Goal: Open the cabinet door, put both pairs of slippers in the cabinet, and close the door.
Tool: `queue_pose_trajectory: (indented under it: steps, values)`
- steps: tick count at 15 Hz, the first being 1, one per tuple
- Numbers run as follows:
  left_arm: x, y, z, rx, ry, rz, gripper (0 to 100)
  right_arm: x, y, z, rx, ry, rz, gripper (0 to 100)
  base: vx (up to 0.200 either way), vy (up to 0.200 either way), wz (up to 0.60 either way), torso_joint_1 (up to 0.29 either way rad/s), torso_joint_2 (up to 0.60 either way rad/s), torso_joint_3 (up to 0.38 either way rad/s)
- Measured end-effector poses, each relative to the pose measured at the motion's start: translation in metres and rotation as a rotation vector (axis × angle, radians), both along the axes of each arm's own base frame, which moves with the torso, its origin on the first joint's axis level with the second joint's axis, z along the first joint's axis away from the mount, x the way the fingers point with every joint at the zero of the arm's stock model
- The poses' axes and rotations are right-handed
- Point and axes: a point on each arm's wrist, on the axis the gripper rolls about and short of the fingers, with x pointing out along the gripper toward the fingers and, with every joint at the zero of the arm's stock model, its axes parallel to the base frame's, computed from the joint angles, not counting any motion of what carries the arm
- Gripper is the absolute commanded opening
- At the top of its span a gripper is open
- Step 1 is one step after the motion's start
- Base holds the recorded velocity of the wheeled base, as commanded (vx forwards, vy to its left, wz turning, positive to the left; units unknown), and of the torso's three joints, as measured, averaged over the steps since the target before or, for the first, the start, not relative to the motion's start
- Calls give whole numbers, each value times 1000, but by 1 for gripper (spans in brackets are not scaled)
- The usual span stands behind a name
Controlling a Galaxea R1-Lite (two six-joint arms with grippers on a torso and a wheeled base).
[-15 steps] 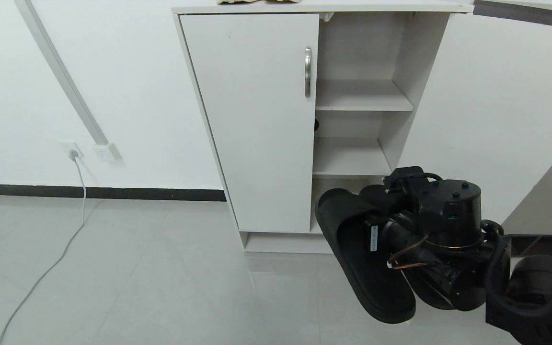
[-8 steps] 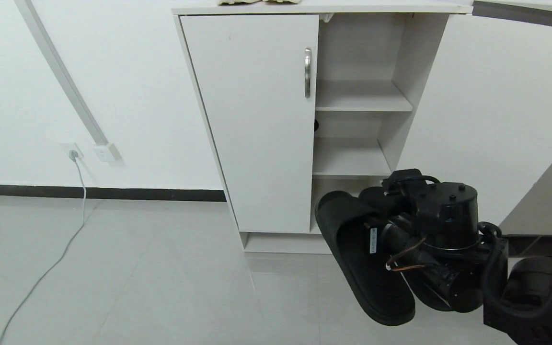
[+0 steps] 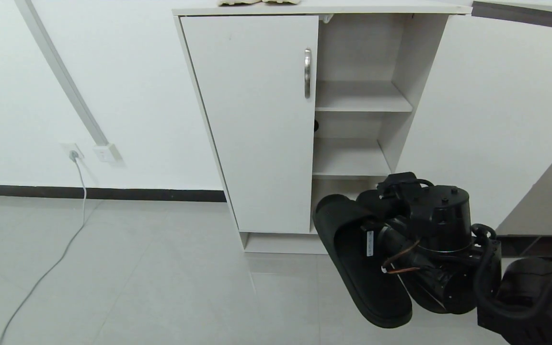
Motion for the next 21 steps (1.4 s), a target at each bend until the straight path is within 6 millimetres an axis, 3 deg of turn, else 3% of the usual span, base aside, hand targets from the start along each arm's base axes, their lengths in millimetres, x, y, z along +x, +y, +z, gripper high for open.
queue_pose_trajectory:
  steps: [6, 10, 14, 21]
  values:
    - [0, 0, 0, -4, -4, 0, 0, 28, 25, 6, 39, -67, -163, 0, 0, 0, 0, 0, 0, 0]
    - [0, 0, 0, -4, -4, 0, 0, 42, 39, 2, 41, -84, -222, 0, 0, -200, 0, 4, 5, 2]
    - [0, 0, 0, -5, -3, 0, 0, 46, 43, -4, 31, -77, -226, 0, 0, -200, 0, 5, 4, -2]
    - [0, 0, 0, -7, -3, 1, 0, 44, 42, -14, 22, -53, -187, 0, 0, 0, 0, 0, 0, 0]
